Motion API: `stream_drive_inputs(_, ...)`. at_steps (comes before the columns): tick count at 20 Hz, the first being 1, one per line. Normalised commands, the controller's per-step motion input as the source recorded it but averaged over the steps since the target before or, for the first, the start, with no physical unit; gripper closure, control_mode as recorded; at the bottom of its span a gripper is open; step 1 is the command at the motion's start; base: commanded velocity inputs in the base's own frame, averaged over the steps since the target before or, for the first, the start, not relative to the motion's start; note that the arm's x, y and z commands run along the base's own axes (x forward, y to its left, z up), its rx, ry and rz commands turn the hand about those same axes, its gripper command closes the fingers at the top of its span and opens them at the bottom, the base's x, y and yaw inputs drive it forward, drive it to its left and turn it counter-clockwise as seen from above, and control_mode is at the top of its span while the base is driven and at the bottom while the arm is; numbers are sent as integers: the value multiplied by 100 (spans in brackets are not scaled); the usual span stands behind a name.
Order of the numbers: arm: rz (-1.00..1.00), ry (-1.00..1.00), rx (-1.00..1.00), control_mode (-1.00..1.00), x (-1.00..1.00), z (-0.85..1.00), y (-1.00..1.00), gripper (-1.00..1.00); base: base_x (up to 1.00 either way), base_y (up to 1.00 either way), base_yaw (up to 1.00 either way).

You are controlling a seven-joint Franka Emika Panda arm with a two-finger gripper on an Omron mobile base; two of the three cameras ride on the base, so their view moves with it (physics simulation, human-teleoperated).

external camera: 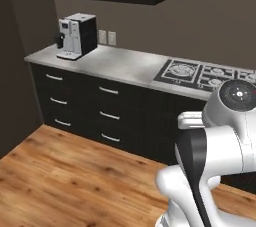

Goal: Retrieve the bottle and the shaker from the cabinet and place them next to the mixing bowl on the counter. Then add garlic from the fridge to the mixing bowl.

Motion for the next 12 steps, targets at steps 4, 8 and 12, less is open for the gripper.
stream_drive_inputs(4, 0, 0, 0, 100, 0, 0, 0, -100, -15, 7, 36)
stream_drive_inputs(8, 0, 0, 0, 100, 0, 0, 0, -100, -16, 8, 37)
stream_drive_inputs(12, 0, 0, 0, 100, 0, 0, 0, -100, -15, 12, 37)
